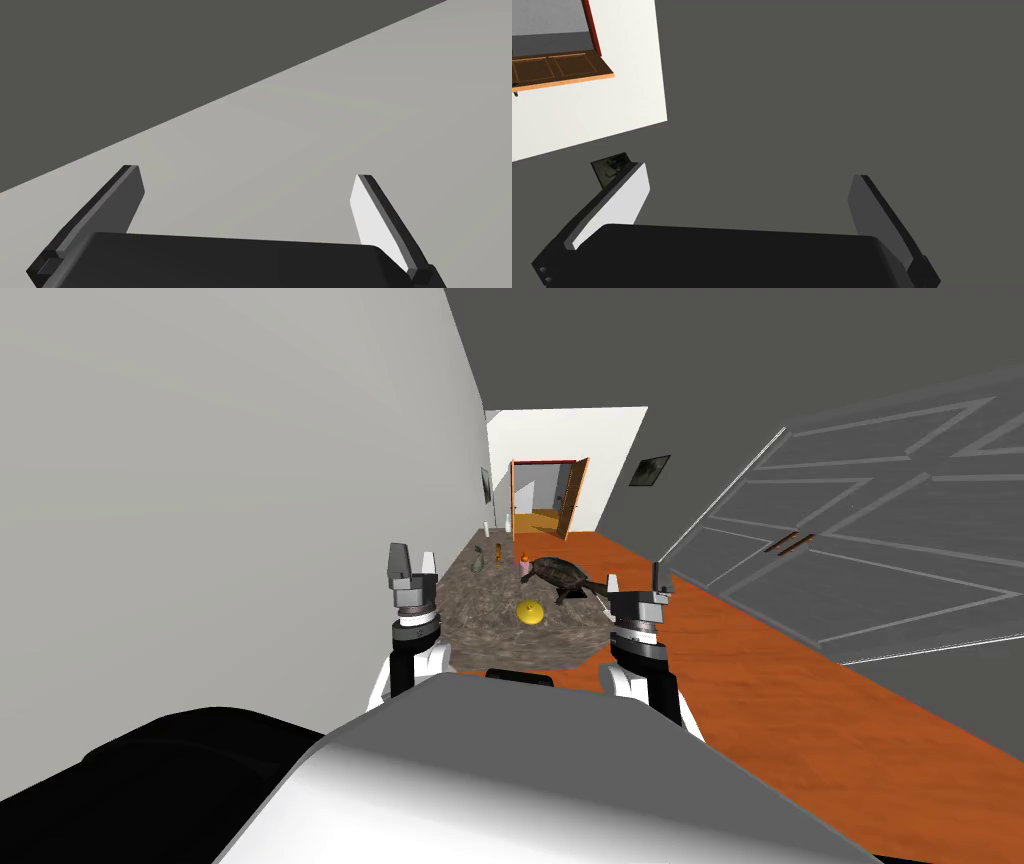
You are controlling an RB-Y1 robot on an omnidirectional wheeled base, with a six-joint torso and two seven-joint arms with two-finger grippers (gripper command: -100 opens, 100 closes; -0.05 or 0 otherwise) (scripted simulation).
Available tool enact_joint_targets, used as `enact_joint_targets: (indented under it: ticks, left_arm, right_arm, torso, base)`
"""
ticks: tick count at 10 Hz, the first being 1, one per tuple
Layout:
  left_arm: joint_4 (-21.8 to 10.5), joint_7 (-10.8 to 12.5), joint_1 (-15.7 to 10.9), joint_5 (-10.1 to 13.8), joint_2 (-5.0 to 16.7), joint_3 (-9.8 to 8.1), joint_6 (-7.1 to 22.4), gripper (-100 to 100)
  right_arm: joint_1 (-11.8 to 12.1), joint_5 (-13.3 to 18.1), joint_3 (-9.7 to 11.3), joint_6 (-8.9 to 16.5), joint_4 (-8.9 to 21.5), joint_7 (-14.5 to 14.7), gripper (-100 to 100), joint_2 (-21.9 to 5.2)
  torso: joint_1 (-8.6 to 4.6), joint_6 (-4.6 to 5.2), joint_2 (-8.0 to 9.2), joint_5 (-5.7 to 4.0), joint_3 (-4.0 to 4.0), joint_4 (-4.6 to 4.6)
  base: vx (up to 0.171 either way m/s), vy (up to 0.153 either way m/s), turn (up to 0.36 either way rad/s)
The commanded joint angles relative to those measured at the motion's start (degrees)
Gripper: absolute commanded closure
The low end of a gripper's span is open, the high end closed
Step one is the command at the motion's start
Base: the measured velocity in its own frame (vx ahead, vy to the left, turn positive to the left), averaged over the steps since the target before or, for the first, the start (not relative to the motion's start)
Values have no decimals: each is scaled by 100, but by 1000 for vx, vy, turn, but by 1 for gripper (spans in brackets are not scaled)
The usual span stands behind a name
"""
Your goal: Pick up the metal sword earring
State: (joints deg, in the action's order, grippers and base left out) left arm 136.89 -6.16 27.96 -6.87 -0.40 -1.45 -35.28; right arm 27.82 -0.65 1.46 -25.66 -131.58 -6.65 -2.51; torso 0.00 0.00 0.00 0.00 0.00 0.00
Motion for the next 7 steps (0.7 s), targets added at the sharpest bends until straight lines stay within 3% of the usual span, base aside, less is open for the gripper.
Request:
enact_joint_targets:
  ticks: [1,6,7]
  left_arm:
    - [0,0,0,0,0,0,0,0]
    - [0,0,-1,0,1,0,0,0]
    - [0,0,-1,0,1,-1,0,0]
  right_arm:
    - [-99,98,31,-47,125,25,-100,-246]
    - [-572,539,149,-258,659,120,-100,-1066]
    - [-572,539,149,-258,659,120,-100,-1133]
  torso:
    - [0,0,0,0,0,0]
    - [-35,-2,13,-8,7,3]
    - [-42,-1,13,-9,8,3]
  base:
    - [-18,-22,100]
    - [-40,-74,127]
    - [-37,-69,38]
